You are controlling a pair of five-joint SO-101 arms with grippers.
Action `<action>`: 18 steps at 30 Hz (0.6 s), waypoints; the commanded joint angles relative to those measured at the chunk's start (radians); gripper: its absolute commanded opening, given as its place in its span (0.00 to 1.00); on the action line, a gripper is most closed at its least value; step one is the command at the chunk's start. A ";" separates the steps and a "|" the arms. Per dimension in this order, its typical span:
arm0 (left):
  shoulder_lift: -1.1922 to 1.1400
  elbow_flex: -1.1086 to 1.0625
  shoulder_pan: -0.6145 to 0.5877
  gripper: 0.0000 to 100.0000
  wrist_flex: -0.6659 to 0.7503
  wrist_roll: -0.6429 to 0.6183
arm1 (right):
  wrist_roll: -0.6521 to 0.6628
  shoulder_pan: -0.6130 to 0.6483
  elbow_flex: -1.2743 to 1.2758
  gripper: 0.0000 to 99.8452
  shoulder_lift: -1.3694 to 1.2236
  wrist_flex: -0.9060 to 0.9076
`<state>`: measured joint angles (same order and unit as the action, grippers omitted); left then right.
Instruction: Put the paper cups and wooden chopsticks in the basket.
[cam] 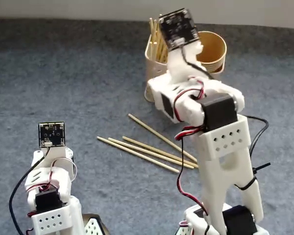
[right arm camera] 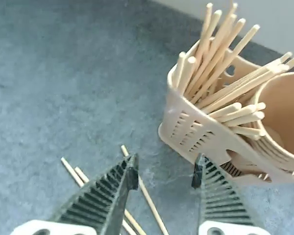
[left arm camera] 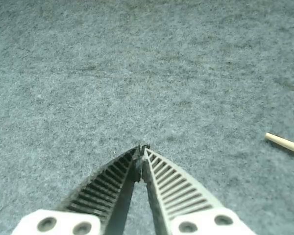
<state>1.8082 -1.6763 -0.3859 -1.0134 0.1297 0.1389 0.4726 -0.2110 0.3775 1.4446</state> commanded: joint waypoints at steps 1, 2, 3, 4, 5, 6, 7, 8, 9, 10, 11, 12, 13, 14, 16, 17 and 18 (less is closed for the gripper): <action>0.007 -0.019 -0.008 0.02 0.015 -0.009 | 0.052 0.085 -0.045 0.19 0.004 0.071; 0.007 -0.019 -0.008 0.02 0.015 -0.009 | 0.087 0.105 -0.038 0.19 0.001 0.101; 0.007 -0.019 -0.008 0.02 0.015 -0.009 | 0.114 0.124 -0.016 0.19 0.001 0.119; 0.007 -0.019 -0.008 0.02 0.015 -0.009 | 0.133 0.143 0.013 0.19 0.002 0.127; 0.007 -0.019 -0.008 0.02 0.015 -0.009 | 0.138 0.160 0.044 0.19 0.002 0.128; 0.007 -0.019 -0.008 0.02 0.015 -0.009 | 0.138 0.173 0.081 0.19 0.002 0.124; 0.007 -0.019 -0.008 0.02 0.015 -0.009 | 0.141 0.180 0.119 0.19 -0.001 0.119; 0.007 -0.019 -0.008 0.02 0.015 -0.009 | 0.143 0.180 0.163 0.19 -0.001 0.096; 0.007 -0.019 -0.008 0.02 0.015 -0.009 | 0.143 0.180 0.216 0.19 0.001 0.065; 0.007 -0.019 -0.008 0.02 0.015 -0.009 | 0.143 0.179 0.266 0.19 0.001 0.035; 0.007 -0.019 -0.008 0.02 0.015 -0.009 | 0.144 0.179 0.314 0.19 0.001 -0.001; 0.007 -0.019 -0.008 0.02 0.015 -0.009 | 0.146 0.179 0.361 0.19 0.001 -0.039; 0.007 -0.019 -0.008 0.02 0.015 -0.009 | 0.161 0.180 0.410 0.19 0.001 -0.079; 0.007 -0.019 -0.008 0.02 0.015 -0.009 | 0.181 0.182 0.458 0.19 0.001 -0.117; 0.007 -0.019 -0.008 0.02 0.015 -0.009 | 0.204 0.179 0.539 0.19 0.001 -0.193; 0.007 -0.019 -0.008 0.02 0.015 -0.009 | 0.209 0.177 0.575 0.19 -0.001 -0.222; 0.007 -0.019 -0.008 0.02 0.015 -0.009 | 0.213 0.176 0.601 0.19 -0.001 -0.249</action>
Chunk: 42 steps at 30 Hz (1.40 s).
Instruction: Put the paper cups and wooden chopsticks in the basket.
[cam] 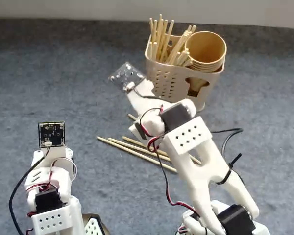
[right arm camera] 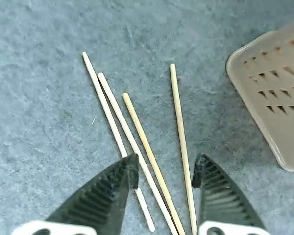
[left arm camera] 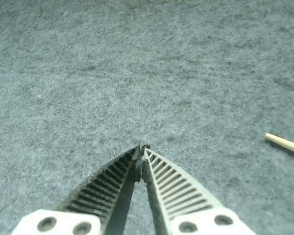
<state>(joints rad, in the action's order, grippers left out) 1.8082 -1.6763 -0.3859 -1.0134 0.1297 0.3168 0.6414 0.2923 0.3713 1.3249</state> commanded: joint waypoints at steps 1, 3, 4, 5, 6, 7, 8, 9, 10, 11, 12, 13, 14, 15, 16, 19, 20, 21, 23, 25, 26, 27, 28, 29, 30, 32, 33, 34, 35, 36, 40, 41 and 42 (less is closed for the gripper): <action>0.007 -0.019 -0.008 0.02 0.015 -0.009 | 0.035 0.002 0.124 0.19 0.005 -0.156; 0.007 -0.019 -0.008 0.02 0.015 -0.009 | 0.035 0.001 0.163 0.19 0.004 -0.208; 0.007 -0.019 -0.008 0.02 0.015 -0.009 | 0.035 -0.002 0.179 0.19 0.004 -0.236; 0.007 -0.019 -0.008 0.02 0.015 -0.009 | 0.035 -0.002 0.189 0.19 0.002 -0.259; 0.007 -0.019 -0.008 0.02 0.015 -0.009 | 0.035 -0.002 0.197 0.19 -0.005 -0.272; 0.007 -0.019 -0.008 0.02 0.015 -0.009 | 0.035 -0.004 0.199 0.19 -0.025 -0.275; 0.007 -0.019 -0.008 0.02 0.015 -0.009 | 0.035 -0.004 0.197 0.19 -0.051 -0.277; 0.007 -0.019 -0.008 0.02 0.015 -0.009 | 0.035 -0.005 0.197 0.19 -0.088 -0.278; 0.007 -0.019 -0.008 0.02 0.015 -0.009 | 0.035 -0.018 0.196 0.19 -0.128 -0.278; 0.007 -0.019 -0.008 0.02 0.015 -0.009 | 0.035 -0.031 0.189 0.19 -0.170 -0.283; 0.007 -0.019 -0.008 0.02 0.015 -0.009 | 0.035 -0.045 0.163 0.19 -0.213 -0.294; 0.007 -0.019 -0.008 0.02 0.015 -0.009 | 0.035 -0.058 0.133 0.19 -0.259 -0.297; 0.007 -0.019 -0.008 0.02 0.015 -0.009 | 0.035 -0.076 0.101 0.19 -0.300 -0.298; 0.007 -0.019 -0.008 0.02 0.015 -0.009 | 0.035 -0.093 0.070 0.19 -0.343 -0.297; 0.007 -0.019 -0.008 0.02 0.015 -0.009 | 0.035 -0.107 0.042 0.19 -0.383 -0.297; 0.007 -0.019 -0.008 0.02 0.015 -0.009 | 0.035 -0.133 -0.038 0.19 -0.492 -0.295; 0.007 -0.019 -0.008 0.02 0.015 -0.009 | 0.035 -0.136 -0.059 0.19 -0.521 -0.295; 0.007 -0.019 -0.008 0.02 0.015 -0.009 | 0.035 -0.139 -0.077 0.19 -0.547 -0.295; 0.007 -0.019 -0.008 0.02 0.015 -0.009 | 0.035 -0.139 -0.105 0.19 -0.587 -0.295; 0.007 -0.019 -0.008 0.02 0.015 -0.009 | 0.035 -0.139 -0.117 0.19 -0.613 -0.295; 0.007 -0.019 -0.008 0.02 0.015 -0.009 | 0.035 -0.139 -0.119 0.19 -0.622 -0.295; 0.007 -0.019 -0.008 0.02 0.015 -0.009 | 0.035 -0.139 -0.119 0.19 -0.630 -0.295; 0.007 -0.019 -0.008 0.02 0.015 -0.009 | 0.035 -0.139 -0.119 0.18 -0.638 -0.295; 0.007 -0.019 -0.008 0.02 0.015 -0.009 | 0.035 -0.140 -0.119 0.16 -0.642 -0.295; 0.007 -0.019 -0.008 0.02 0.015 -0.009 | 0.035 -0.140 -0.119 0.13 -0.648 -0.295; 0.007 -0.019 -0.008 0.02 0.015 -0.009 | 0.035 -0.140 -0.119 0.08 -0.659 -0.302; 0.007 -0.019 -0.008 0.02 0.015 -0.009 | 0.035 -0.139 -0.119 0.06 -0.664 -0.302; 0.007 -0.019 -0.008 0.02 0.015 -0.009 | 0.037 -0.139 -0.119 0.03 -0.667 -0.302; 0.007 -0.019 -0.008 0.02 0.015 -0.009 | 0.046 -0.139 -0.119 0.01 -0.667 -0.302; 0.007 -0.019 -0.008 0.02 0.015 -0.009 | 0.071 -0.139 -0.119 0.00 -0.664 -0.300; 0.007 -0.019 -0.008 0.02 0.015 -0.009 | 0.141 -0.139 -0.119 0.00 -0.615 -0.294; 0.007 -0.019 -0.008 0.02 0.015 -0.009 | 0.143 -0.139 -0.119 0.00 -0.595 -0.294; 0.007 -0.019 -0.008 0.02 0.015 -0.009 | 0.144 -0.137 -0.119 0.00 -0.573 -0.294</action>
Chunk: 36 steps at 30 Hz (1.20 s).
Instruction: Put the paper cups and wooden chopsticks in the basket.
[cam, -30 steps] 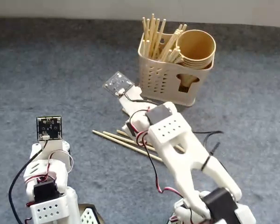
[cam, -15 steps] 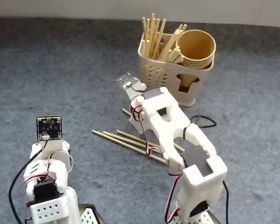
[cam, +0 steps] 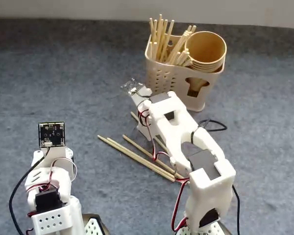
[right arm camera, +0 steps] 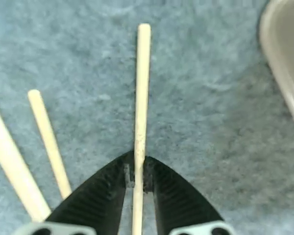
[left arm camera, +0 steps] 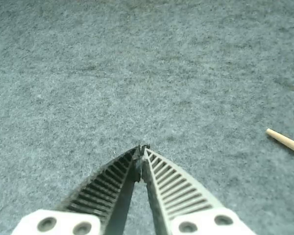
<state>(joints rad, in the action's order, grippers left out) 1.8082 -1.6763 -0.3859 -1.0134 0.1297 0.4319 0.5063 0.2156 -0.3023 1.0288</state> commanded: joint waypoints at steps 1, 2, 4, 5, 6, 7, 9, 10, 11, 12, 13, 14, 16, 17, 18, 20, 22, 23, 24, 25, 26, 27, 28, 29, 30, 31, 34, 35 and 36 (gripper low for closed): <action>0.007 -0.019 -0.008 0.02 0.015 -0.009 | 0.029 -0.001 -0.041 0.00 0.124 0.002; 0.007 -0.019 -0.008 0.02 0.015 -0.009 | 0.029 -0.001 -0.036 0.00 0.145 0.002; 0.007 -0.019 -0.008 0.02 0.015 -0.009 | 0.031 -0.001 -0.036 0.00 0.188 0.004; 0.007 -0.019 -0.008 0.02 0.015 -0.009 | 0.031 -0.001 -0.036 0.00 0.209 0.007; 0.007 -0.019 -0.008 0.02 0.015 -0.009 | 0.031 -0.001 -0.036 0.00 0.229 0.022; 0.007 -0.019 -0.008 0.02 0.015 -0.009 | 0.031 -0.001 -0.041 0.00 0.249 0.041; 0.007 -0.019 -0.008 0.02 0.015 -0.009 | 0.025 -0.001 -0.041 0.00 0.291 0.065; 0.007 -0.019 -0.008 0.02 0.015 -0.009 | 0.025 -0.001 -0.041 0.00 0.314 0.073; 0.007 -0.019 -0.008 0.02 0.015 -0.009 | 0.020 0.001 -0.041 0.00 0.338 0.074; 0.007 -0.019 -0.008 0.02 0.015 -0.009 | 0.003 0.001 -0.039 0.00 0.363 0.074; 0.007 -0.019 -0.008 0.02 0.015 -0.009 | -0.018 0.001 -0.036 0.00 0.389 0.073; 0.007 -0.019 -0.008 0.02 0.015 -0.009 | -0.031 0.001 -0.036 0.00 0.417 0.073; 0.007 -0.019 -0.008 0.02 0.015 -0.009 | -0.021 0.015 -0.036 0.00 0.478 0.073; 0.007 -0.019 -0.008 0.02 0.015 -0.009 | -0.015 0.024 -0.035 0.00 0.509 0.071; 0.007 -0.019 -0.008 0.02 0.015 -0.009 | -0.015 0.033 -0.031 0.00 0.539 0.071; 0.007 -0.019 -0.008 0.02 0.015 -0.009 | -0.017 0.047 -0.031 0.00 0.591 0.073; 0.007 -0.019 -0.008 0.02 0.015 -0.009 | -0.017 0.064 -0.031 0.00 0.638 0.068; 0.007 -0.019 -0.008 0.02 0.015 -0.009 | -0.017 0.070 -0.035 0.00 0.659 0.065; 0.007 -0.019 -0.008 0.02 0.015 -0.009 | -0.017 0.079 -0.038 0.00 0.680 0.065; 0.007 -0.019 -0.008 0.02 0.015 -0.009 | -0.018 0.087 -0.038 0.00 0.699 0.065; 0.007 -0.019 -0.008 0.02 0.015 -0.009 | -0.018 0.094 -0.039 0.00 0.719 0.065; 0.007 -0.019 -0.008 0.02 0.015 -0.009 | -0.018 0.097 -0.039 0.01 0.740 0.065; 0.007 -0.019 -0.008 0.02 0.015 -0.009 | -0.018 0.102 -0.039 0.01 0.762 0.065; 0.007 -0.019 -0.008 0.02 0.015 -0.009 | -0.018 0.102 -0.041 0.01 0.780 0.064; 0.007 -0.019 -0.008 0.02 0.015 -0.009 | -0.023 0.102 -0.041 0.01 0.794 0.064; 0.007 -0.019 -0.008 0.02 0.015 -0.009 | -0.043 0.102 -0.041 0.01 0.806 0.062; 0.007 -0.019 -0.008 0.02 0.015 -0.009 | -0.127 0.096 -0.041 0.01 0.849 -0.008; 0.007 -0.019 -0.008 0.02 0.015 -0.009 | -0.146 0.096 -0.039 0.01 0.860 -0.038; 0.007 -0.019 -0.008 0.02 0.015 -0.009 | -0.155 0.096 -0.039 0.01 0.868 -0.067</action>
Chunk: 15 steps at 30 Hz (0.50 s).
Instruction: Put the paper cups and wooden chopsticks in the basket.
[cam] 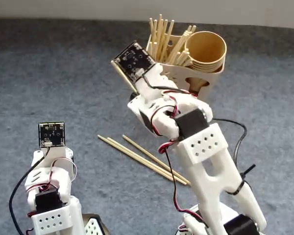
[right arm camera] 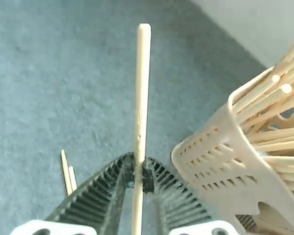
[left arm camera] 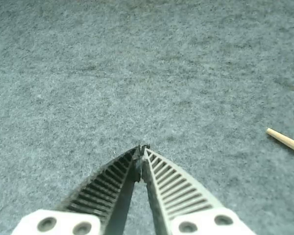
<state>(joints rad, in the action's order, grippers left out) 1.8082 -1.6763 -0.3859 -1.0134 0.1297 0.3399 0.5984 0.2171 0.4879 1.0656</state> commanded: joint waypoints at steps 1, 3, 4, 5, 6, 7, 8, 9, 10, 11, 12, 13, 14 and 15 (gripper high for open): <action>0.007 -0.019 -0.008 0.02 0.015 -0.009 | -0.071 0.004 -0.038 0.01 0.084 -0.136; 0.007 -0.019 -0.008 0.02 0.015 -0.009 | -0.071 0.004 -0.036 0.01 0.099 -0.202; 0.007 -0.019 -0.008 0.02 0.015 -0.009 | -0.071 0.004 -0.036 0.01 0.104 -0.236; 0.007 -0.019 -0.008 0.02 0.015 -0.009 | -0.071 0.004 -0.036 0.01 0.108 -0.268; 0.007 -0.019 -0.008 0.02 0.015 -0.009 | -0.071 0.002 -0.036 0.01 0.111 -0.302; 0.007 -0.019 -0.008 0.02 0.015 -0.009 | -0.069 0.002 -0.036 0.01 0.114 -0.337; 0.007 -0.019 -0.008 0.02 0.015 -0.009 | -0.068 0.002 -0.036 0.01 0.114 -0.375; 0.007 -0.019 -0.008 0.02 0.015 -0.009 | -0.068 0.002 -0.035 0.01 0.114 -0.412; 0.007 -0.019 -0.008 0.02 0.015 -0.009 | -0.066 0.002 -0.035 0.01 0.114 -0.447; 0.007 -0.019 -0.008 0.02 0.015 -0.009 | -0.066 0.002 -0.035 0.01 0.113 -0.478; 0.007 -0.019 -0.008 0.02 0.015 -0.009 | -0.066 -0.004 -0.035 0.01 0.111 -0.510; 0.007 -0.019 -0.008 0.02 0.015 -0.009 | -0.066 -0.016 -0.035 0.01 0.108 -0.542; 0.007 -0.019 -0.008 0.02 0.015 -0.009 | -0.066 -0.027 -0.035 0.01 0.107 -0.576; 0.007 -0.019 -0.008 0.02 0.015 -0.009 | -0.066 -0.038 -0.035 0.01 0.104 -0.616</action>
<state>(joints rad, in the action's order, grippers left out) 1.8082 -1.6763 -0.3859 -1.0134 0.1297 0.2816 0.5984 0.2171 0.5600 0.5946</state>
